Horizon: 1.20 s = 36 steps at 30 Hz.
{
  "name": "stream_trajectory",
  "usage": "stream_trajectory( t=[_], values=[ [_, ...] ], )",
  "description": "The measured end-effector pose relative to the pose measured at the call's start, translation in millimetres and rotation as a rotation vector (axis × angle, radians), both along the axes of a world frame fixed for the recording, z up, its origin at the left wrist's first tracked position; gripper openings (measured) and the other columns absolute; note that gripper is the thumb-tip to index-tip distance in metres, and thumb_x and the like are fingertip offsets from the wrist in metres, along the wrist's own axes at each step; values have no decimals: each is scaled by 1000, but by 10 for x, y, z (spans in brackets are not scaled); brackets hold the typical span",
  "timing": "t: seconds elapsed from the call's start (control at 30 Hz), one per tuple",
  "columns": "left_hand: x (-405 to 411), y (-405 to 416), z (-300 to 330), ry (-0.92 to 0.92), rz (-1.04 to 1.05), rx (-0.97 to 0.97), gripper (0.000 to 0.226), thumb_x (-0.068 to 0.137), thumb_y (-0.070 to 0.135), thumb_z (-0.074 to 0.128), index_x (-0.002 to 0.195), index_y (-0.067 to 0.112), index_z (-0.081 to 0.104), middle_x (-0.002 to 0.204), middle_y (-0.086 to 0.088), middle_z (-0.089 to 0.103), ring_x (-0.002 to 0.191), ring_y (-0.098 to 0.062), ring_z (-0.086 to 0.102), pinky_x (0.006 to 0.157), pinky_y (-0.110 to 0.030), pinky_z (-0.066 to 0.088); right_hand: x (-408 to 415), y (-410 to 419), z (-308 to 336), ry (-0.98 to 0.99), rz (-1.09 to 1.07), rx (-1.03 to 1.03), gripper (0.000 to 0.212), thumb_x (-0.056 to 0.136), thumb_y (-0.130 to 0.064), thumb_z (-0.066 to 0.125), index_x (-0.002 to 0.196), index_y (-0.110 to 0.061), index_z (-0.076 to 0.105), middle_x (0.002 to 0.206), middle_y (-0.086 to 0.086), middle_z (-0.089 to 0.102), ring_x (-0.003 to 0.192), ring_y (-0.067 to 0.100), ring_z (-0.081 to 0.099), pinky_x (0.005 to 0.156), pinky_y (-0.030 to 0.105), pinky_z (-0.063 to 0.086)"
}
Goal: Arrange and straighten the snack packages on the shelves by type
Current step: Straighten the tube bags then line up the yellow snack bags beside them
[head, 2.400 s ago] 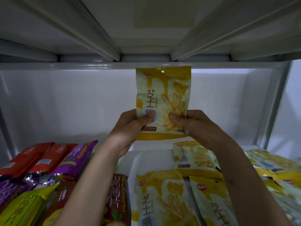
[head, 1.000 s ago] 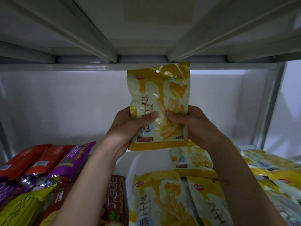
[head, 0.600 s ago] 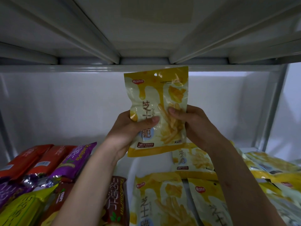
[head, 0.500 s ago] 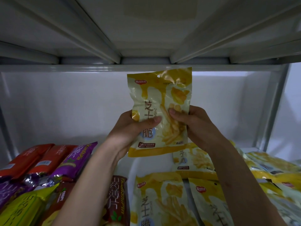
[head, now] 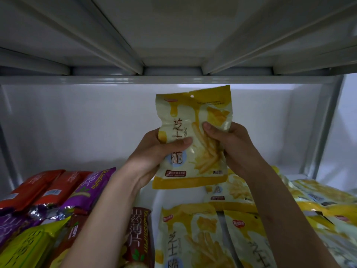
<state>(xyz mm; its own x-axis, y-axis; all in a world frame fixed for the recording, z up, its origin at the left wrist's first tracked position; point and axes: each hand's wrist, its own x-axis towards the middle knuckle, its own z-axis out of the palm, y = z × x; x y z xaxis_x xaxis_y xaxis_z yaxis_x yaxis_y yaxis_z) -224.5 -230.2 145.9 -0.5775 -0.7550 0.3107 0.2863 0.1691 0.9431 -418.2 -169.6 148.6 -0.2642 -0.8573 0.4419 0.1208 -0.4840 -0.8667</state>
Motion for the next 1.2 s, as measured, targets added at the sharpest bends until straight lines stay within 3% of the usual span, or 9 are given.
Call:
stream_trajectory(
  t=[0.13,0.33,0.53,0.7,0.83,1.0,1.2],
  values=[
    [-44,1,16,55,2,61,49,82,32,74,121,4,73,117,-16,77,107,-34,76,91,-44,62,-3,1,-5,19,-26,15,40,80,-20,79,114,-1,75,112,14,79,103,29,77,87,43,65],
    [-27,-30,-3,145,81,115,40,81,23,74,114,0,74,109,-19,78,98,-34,78,81,-43,65,2,13,20,22,46,19,42,77,-27,78,113,-5,76,114,13,79,106,29,77,86,39,63],
    [4,-44,18,106,87,92,39,75,21,76,110,2,75,106,-19,79,93,-35,78,74,-39,63,24,-17,3,-23,-40,-40,39,80,-24,77,111,0,76,112,19,78,103,34,76,90,50,62],
    [-23,-22,23,207,124,7,32,77,20,76,105,4,76,104,-18,79,92,-32,78,76,-39,63,31,-48,-15,28,-98,-51,37,75,-26,81,103,-2,78,104,14,79,101,30,77,94,48,59],
    [-2,-45,10,217,152,-8,25,78,17,77,100,4,77,103,-19,79,91,-33,79,76,-41,64,41,15,13,27,14,-39,34,79,-25,77,106,-5,78,109,15,79,101,30,77,89,43,64],
    [14,-26,34,164,164,-16,11,85,11,74,95,13,78,98,-13,80,87,-29,79,74,-41,63,70,-15,13,-18,-47,-58,31,86,-21,76,110,-2,76,110,18,78,104,35,76,92,48,62],
    [-8,-10,82,217,282,-4,10,94,21,72,100,18,79,97,-5,81,89,-24,79,79,-41,61,111,-95,-46,53,-100,-39,31,88,-11,77,111,8,73,110,24,77,105,41,74,96,56,60]
  ],
)
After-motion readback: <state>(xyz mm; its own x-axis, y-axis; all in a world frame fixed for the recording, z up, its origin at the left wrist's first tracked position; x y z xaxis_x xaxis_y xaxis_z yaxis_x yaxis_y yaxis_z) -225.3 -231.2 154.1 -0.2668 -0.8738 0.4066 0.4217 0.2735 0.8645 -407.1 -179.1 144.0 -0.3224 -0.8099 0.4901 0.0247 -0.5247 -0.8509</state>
